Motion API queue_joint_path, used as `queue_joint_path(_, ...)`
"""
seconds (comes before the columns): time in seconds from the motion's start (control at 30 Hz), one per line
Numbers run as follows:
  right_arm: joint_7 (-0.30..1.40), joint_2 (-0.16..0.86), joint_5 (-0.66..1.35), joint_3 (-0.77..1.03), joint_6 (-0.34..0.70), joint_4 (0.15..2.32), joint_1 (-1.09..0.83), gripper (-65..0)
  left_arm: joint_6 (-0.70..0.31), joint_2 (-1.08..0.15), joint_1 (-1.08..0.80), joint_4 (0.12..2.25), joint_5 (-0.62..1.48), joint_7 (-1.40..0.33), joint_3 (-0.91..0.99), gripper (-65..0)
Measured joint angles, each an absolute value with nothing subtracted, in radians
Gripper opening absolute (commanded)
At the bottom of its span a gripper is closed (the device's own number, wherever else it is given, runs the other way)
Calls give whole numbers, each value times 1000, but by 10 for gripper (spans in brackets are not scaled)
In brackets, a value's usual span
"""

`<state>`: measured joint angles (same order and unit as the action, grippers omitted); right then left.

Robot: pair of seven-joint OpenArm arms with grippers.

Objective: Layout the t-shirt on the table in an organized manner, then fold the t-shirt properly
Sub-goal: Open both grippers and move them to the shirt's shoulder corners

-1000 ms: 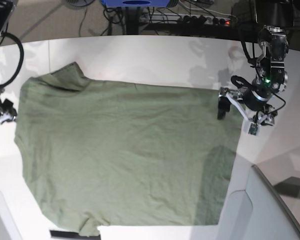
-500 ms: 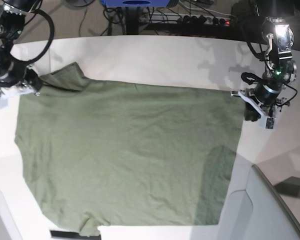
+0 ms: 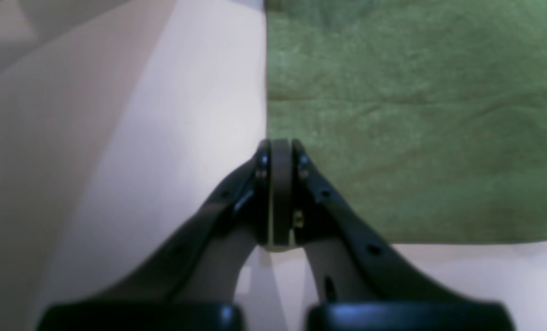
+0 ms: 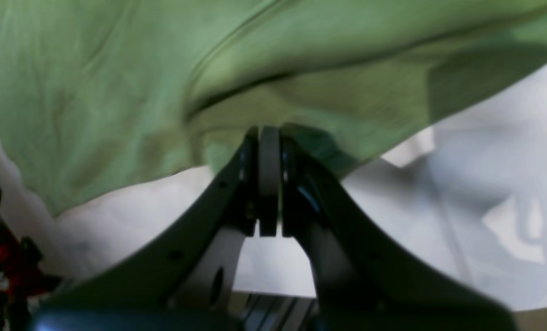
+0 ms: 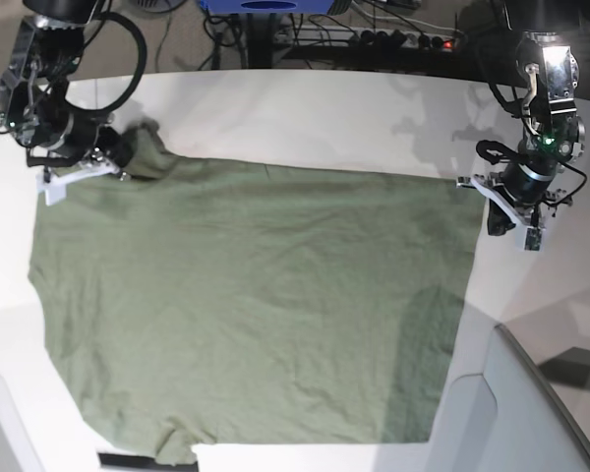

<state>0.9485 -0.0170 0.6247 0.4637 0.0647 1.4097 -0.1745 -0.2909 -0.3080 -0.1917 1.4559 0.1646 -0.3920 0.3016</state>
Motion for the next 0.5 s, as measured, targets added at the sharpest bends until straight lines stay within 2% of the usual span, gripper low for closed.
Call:
queue_joint_path(0.17, 934, -18, 639, 469, 71, 1367, -182, -648, -290, -308, -192, 1456, 164, -392, 302, -650)
queue_joint_path(0.33, 953, -82, 648, 463, 72, 1443, -268, -648, -291, -308, -183, 1438, 165, -391, 302, -650)
queue_joint_path(0.5, 1010, -102, 620, 461, 67, 1509, -302, -648, -290, -308, -182, 1415, 165, -392, 333, -650)
